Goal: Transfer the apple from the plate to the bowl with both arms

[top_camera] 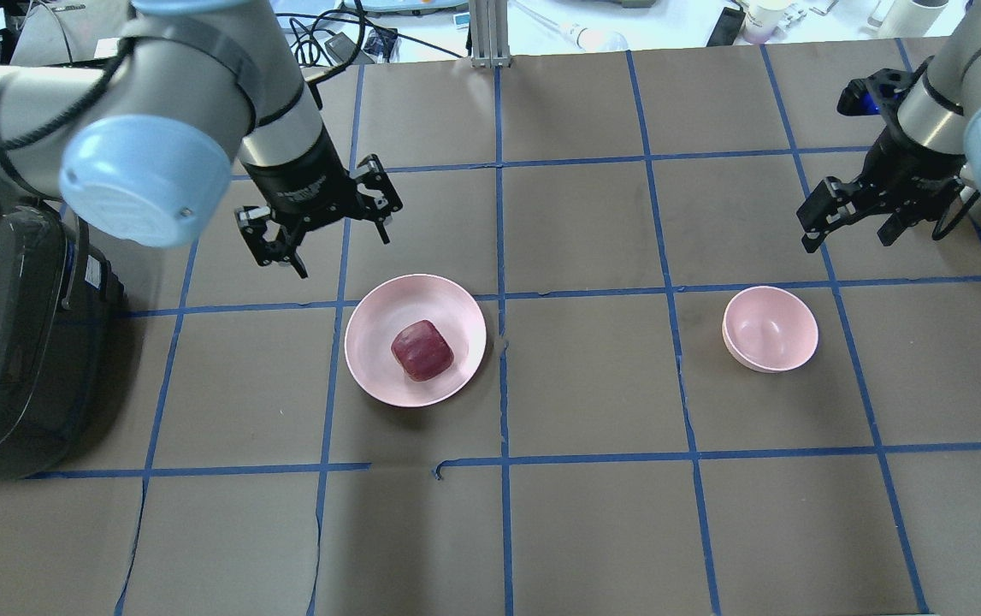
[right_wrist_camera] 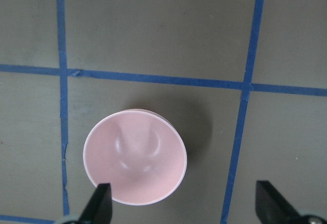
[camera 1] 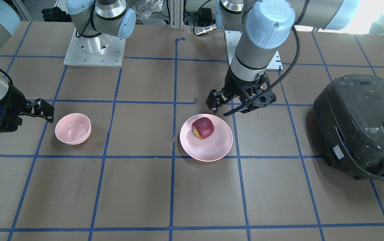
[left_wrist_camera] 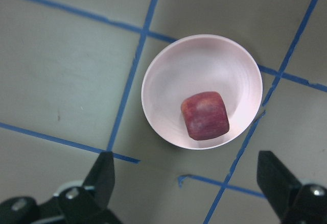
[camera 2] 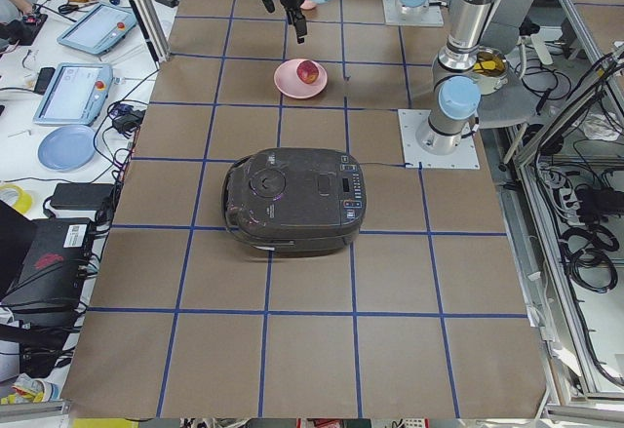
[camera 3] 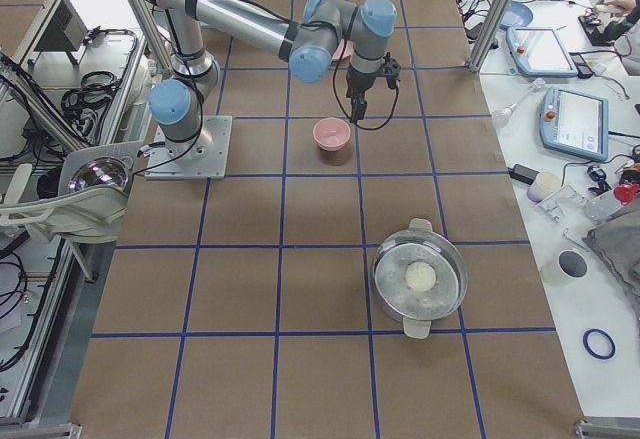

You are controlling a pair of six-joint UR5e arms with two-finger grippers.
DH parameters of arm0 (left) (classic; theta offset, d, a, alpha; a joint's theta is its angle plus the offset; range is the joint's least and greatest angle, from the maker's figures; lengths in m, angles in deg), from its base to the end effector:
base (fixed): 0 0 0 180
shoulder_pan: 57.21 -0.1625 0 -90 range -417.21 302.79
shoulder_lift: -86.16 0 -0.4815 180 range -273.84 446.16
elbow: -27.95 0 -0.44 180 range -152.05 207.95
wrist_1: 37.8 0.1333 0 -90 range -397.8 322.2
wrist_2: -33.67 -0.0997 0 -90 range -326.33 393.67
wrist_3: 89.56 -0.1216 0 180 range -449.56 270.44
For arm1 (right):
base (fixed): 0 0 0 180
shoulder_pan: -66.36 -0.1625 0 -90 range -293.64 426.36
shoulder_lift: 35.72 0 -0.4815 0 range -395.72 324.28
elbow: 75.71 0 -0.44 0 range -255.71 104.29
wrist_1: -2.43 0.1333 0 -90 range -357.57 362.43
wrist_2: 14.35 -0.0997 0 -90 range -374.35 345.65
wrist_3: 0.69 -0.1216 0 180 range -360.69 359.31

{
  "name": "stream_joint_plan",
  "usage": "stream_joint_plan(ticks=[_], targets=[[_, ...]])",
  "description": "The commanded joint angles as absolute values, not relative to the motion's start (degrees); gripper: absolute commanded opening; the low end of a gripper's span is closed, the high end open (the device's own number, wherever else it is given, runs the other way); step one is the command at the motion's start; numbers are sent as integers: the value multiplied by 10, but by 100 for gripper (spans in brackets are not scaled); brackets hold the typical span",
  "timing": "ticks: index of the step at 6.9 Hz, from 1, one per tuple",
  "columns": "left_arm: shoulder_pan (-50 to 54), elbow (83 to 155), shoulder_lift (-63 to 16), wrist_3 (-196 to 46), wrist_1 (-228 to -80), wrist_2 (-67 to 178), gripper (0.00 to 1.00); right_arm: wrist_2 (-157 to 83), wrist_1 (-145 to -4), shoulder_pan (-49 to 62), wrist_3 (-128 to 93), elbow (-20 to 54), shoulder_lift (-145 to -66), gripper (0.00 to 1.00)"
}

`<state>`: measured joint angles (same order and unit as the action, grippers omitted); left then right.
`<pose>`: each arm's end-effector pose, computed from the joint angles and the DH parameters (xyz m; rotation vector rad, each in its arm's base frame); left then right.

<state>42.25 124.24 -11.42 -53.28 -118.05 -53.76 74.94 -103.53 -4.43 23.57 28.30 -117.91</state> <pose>-0.2324 -0.5507 0.4060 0.7273 -3.0397 -0.1308 -0.0572 -0.5738 0.3449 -0.1351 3.0861 0.1398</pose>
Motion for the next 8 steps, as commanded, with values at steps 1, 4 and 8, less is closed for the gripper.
stream_joint_plan(ticks=[1,4,8], targets=[[461,1340,-147,-410,-1046,-536,100,727,-1096,-31,250,360,-1163,100],[473,1395,-188,-407,-930,-537,100,728,-1124,-11,252,372,-1113,93],[474,1401,-212,-414,-928,-542,94,730,-1120,-6,242,396,-1096,0]])
